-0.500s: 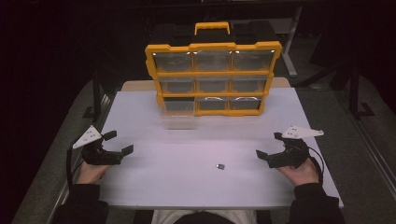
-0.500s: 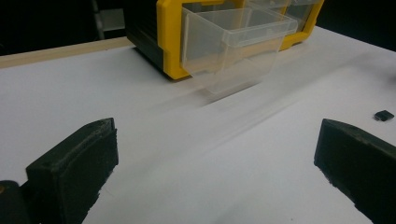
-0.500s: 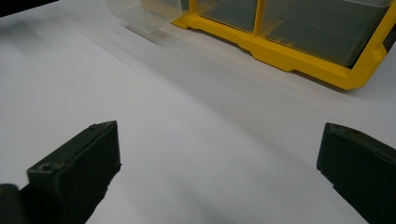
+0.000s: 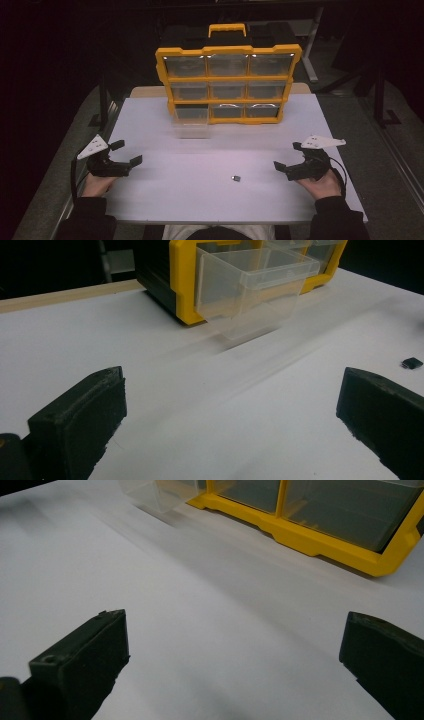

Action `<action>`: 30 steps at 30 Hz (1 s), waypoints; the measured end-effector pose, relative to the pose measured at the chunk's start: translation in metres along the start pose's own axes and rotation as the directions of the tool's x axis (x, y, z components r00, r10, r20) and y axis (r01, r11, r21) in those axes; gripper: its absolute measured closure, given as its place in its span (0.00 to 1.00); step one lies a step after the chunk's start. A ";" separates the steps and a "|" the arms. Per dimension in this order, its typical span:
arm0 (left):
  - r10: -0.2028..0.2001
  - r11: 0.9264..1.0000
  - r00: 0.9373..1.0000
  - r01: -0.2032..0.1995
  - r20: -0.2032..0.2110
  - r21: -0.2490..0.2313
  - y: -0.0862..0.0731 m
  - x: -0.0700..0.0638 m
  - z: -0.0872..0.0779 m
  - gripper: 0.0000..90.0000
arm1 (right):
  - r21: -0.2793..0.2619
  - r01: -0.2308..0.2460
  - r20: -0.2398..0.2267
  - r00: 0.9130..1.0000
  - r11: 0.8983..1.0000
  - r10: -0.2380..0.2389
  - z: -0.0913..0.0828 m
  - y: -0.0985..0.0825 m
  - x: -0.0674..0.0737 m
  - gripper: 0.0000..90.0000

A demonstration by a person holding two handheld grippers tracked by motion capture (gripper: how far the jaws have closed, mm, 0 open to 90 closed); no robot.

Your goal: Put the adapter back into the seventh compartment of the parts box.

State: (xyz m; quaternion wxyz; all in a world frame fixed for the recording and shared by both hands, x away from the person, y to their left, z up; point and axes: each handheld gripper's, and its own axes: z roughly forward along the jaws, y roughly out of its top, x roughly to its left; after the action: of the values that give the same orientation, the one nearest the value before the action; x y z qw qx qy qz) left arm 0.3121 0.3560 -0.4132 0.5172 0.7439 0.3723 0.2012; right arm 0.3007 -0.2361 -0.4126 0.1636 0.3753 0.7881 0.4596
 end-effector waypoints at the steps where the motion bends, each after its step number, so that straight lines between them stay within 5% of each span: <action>1: 0.000 1.000 1.000 0.000 -0.001 0.000 0.000 0.000 0.000 0.00 | 0.000 0.003 -0.001 1.000 1.000 -0.003 0.000 0.001 0.001 0.00; 30: 0.002 1.000 1.000 -0.002 0.000 0.009 -0.001 -0.001 0.001 0.00 | 0.091 0.076 -0.045 0.996 0.993 -0.072 0.011 0.030 0.018 0.00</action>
State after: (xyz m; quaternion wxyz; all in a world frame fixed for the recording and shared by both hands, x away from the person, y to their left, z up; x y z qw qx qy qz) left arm 0.3120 0.3548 -0.4150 0.5136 0.7466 0.3723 0.2002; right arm 0.3089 -0.2072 -0.3915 0.1463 0.3433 0.8253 0.4238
